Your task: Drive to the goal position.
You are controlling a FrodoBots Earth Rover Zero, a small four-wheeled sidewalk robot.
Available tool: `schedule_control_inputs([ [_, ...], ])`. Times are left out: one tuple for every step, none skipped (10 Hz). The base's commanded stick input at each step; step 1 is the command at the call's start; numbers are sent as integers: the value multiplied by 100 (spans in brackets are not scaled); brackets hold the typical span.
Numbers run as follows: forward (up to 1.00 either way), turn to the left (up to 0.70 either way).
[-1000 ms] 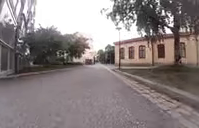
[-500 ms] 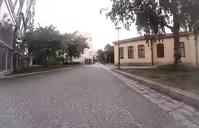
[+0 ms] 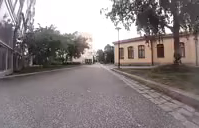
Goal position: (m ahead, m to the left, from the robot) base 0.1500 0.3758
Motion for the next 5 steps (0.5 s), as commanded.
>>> schedule_control_inputs([
  [60,0],
  [60,0],
  [60,0],
  [60,0],
  [60,0],
])
